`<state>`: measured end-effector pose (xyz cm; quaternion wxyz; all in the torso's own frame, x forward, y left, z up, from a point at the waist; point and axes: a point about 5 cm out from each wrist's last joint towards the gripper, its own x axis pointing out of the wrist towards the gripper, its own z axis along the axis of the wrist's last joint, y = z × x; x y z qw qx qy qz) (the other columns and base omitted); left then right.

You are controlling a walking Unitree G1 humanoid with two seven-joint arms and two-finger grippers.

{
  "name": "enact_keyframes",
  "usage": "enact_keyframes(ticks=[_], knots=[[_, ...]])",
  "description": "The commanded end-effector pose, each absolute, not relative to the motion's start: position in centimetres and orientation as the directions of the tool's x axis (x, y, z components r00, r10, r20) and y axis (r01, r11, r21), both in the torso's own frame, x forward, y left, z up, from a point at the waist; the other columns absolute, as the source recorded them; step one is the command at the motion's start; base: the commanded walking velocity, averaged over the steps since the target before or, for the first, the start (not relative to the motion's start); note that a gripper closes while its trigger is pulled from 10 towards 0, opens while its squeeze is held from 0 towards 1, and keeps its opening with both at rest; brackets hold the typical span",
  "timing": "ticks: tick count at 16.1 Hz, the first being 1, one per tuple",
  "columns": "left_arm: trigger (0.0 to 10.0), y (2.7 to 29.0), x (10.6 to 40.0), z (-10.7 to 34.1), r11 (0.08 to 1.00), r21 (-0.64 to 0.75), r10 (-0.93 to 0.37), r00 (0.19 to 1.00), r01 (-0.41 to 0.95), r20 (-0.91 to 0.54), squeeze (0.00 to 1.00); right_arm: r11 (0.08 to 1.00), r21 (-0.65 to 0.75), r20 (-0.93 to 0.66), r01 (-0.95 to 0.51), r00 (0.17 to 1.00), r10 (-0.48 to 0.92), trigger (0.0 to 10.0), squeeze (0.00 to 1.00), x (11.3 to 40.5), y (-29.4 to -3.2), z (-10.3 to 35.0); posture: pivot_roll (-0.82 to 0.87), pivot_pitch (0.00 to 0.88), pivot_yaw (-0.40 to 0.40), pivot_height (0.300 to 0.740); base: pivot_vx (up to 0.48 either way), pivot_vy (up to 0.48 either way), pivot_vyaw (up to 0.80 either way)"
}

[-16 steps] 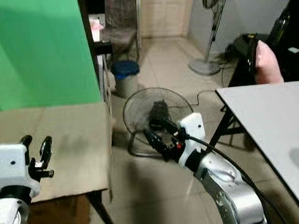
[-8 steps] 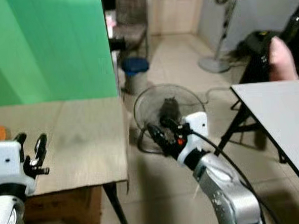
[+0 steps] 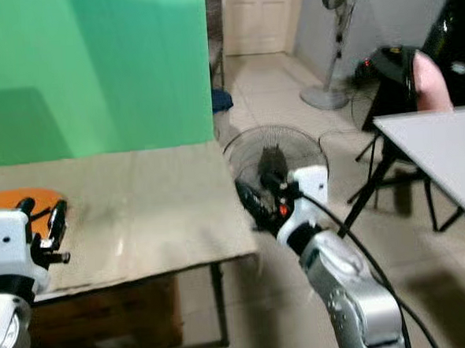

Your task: Setting the table

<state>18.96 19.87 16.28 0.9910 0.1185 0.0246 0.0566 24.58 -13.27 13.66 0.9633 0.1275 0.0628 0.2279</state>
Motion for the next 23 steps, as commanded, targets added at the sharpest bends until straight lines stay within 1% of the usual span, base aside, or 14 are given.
enact_keyframes(ticks=[1, 6, 7, 12, 13, 16, 21, 23], knots=[[10.0, 19.8, 19.1, 16.3, 0.967, 0.24, 0.099, 0.994, -0.087, -0.038, 0.0, 0.87, 0.279, -0.077, -0.407, 0.894, 0.442, 10.0, 0.0, 24.7, -13.4, 13.8, -0.01, 0.0, 0.005, 0.74, 0.0, 0.48, 0.0], [10.0, 20.0, 19.3, 16.3, 0.968, 0.236, 0.097, 0.995, -0.086, -0.037, 0.0, 0.865, 0.29, -0.09, -0.409, 0.889, 0.45, 10.0, 0.0, 24.4, -13.0, 13.7, -0.01, 0.0, -0.002, 0.74, 0.0, 0.48, 0.0], [10.0, 20.0, 19.3, 16.2, 0.973, 0.21, 0.104, 0.993, -0.092, -0.047, 0.0, 0.863, 0.291, -0.095, -0.413, 0.885, 0.456, 10.0, 0.0, 24.4, -13.0, 13.6, -0.01, 0.0, -0.002, 0.74, 0.0, 0.442, 0.0], [10.0, 20.2, 18.9, 16.1, 0.97, 0.21, 0.134, 0.989, -0.119, -0.062, 0.0, 0.847, 0.298, -0.116, -0.439, 0.864, 0.489, 10.0, 0.0, 24.4, -12.6, 13.6, 0.0, 0.0, -0.007, 0.74, 0.0, 0.0, 0.0], [10.0, 20.4, 18.9, 16.2, 0.974, 0.186, 0.146, 0.988, -0.133, -0.059, 0.0, 0.835, 0.3, -0.12, -0.462, 0.85, 0.513, 10.0, 0.0, 24.4, -12.4, 13.5, 0.0, 0.0, -0.009, 0.74, 0.255, 0.0, 0.0], [10.0, 20.7, 18.9, 16.2, 0.974, 0.186, 0.148, 0.987, -0.133, -0.068, 0.0, 0.81, 0.293, -0.144, -0.507, 0.814, 0.562, 10.0, 0.0, 24.3, -12.0, 13.4, 0.0, 0.0, -0.009, 0.74, 0.284, 0.0, 0.0], [10.0, 20.6, 19.1, 16.0, 0.978, 0.18, 0.119, 0.99, -0.102, -0.082, 0.0, 0.819, 0.295, -0.155, -0.493, 0.821, 0.55, 10.0, 0.0, 24.3, -12.4, 13.2, 0.0, 0.0, -0.008, 0.74, 0.289, 0.0, 0.0], [10.0, 20.6, 19.1, 15.9, 0.979, 0.177, 0.12, 0.989, -0.103, -0.091, 0.0, 0.813, 0.312, -0.145, -0.492, 0.821, 0.553, 10.0, 0.0, 24.3, -12.4, 13.4, -0.01, 0.0, -0.006, 0.74, 0.285, 0.0, -0.74]])
